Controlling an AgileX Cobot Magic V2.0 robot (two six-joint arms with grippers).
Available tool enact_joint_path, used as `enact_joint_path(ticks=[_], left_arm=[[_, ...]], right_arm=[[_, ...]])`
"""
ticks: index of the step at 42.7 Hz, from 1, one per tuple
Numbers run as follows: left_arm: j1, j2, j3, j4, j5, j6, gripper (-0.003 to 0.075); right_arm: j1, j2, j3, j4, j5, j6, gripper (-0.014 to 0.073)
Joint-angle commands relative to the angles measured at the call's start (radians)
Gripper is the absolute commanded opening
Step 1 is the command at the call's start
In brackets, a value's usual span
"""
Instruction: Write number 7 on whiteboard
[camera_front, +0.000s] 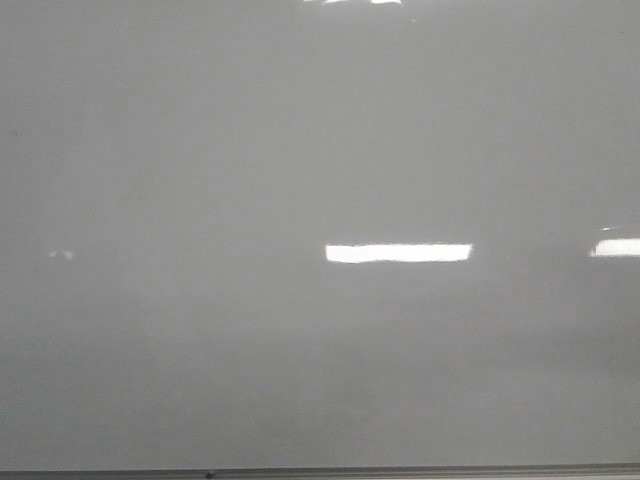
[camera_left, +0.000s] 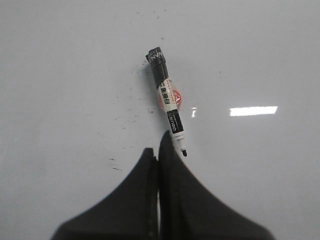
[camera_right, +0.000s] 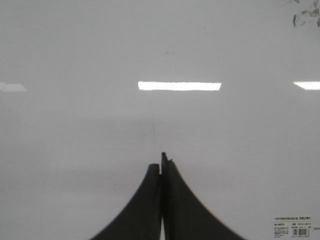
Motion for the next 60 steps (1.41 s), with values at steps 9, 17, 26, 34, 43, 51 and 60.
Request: enact_joint_path(ticks=[9,17,26,34,43,51,60], left_arm=[[0.0,-0.014,0.004,0.001,-0.088,-0.003,-0.002],[0.0,-0.014,0.004,0.001,-0.088,-0.003,-0.002],[0.0,-0.014,0.004,0.001,-0.088,-0.003,-0.002],[0.0,-0.014,0.004,0.001,-0.088,-0.003,-0.002],[0.0,-0.014,0.004,0.001,-0.088,-0.003,-0.002],[0.0,-0.014,0.004,0.001,-0.11,-0.003,-0.002],[0.0,-0.014,-0.028,-0.027,-0.241,-0.005,-0.002]], right_arm=[[0.001,-0.011,-0.003,0.004,-0.083,0.0,-0.0068],[0.001,-0.011,-0.003,0.004,-0.083,0.0,-0.0068],[0.001,-0.011,-0.003,0.004,-0.083,0.0,-0.0068],[0.001,-0.011,-0.003,0.004,-0.083,0.0,-0.0068],[0.001,-0.011,-0.003,0.004,-0.083,0.0,-0.0068],[0.001,-0.011,-0.004,0.005,-0.121,0.0,-0.0068],[0.001,-0.011,-0.068,0.007,-0.128,0.0,-0.0067]])
